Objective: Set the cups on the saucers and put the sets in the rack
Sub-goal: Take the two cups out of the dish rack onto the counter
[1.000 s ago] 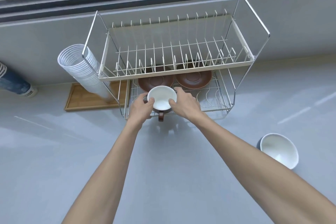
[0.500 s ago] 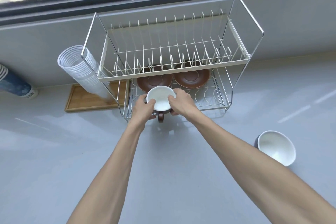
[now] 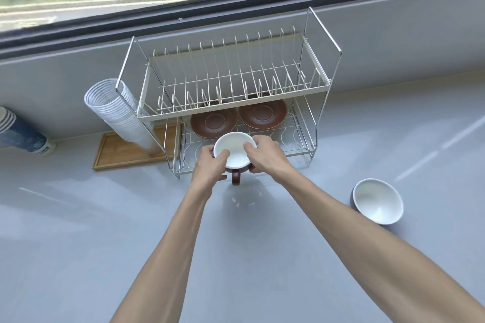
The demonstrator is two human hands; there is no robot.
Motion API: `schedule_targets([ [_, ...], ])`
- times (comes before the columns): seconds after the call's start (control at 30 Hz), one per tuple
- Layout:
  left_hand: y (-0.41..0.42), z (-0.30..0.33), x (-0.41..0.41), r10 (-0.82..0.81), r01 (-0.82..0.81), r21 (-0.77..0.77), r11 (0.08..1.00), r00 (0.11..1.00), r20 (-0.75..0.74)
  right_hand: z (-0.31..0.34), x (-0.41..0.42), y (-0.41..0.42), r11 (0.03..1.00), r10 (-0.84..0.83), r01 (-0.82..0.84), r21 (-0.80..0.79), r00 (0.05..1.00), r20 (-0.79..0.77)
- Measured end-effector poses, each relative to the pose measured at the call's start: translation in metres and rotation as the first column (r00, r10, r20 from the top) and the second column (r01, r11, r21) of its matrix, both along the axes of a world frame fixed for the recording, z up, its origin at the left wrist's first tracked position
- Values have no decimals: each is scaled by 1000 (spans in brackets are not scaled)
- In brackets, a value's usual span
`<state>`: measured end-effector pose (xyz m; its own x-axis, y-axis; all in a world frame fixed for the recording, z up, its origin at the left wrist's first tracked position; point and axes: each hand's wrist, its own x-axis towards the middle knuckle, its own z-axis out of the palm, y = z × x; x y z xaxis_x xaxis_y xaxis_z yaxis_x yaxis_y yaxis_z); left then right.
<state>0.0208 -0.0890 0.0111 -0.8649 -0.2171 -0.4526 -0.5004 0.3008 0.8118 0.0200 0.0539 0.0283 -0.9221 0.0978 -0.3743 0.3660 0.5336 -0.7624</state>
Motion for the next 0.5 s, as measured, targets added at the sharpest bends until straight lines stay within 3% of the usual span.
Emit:
schedule_targets([
  [0.5, 57, -4, 63, -131, 122, 141, 983, 990, 58, -4, 85, 64, 996, -86, 86, -9, 996, -7],
])
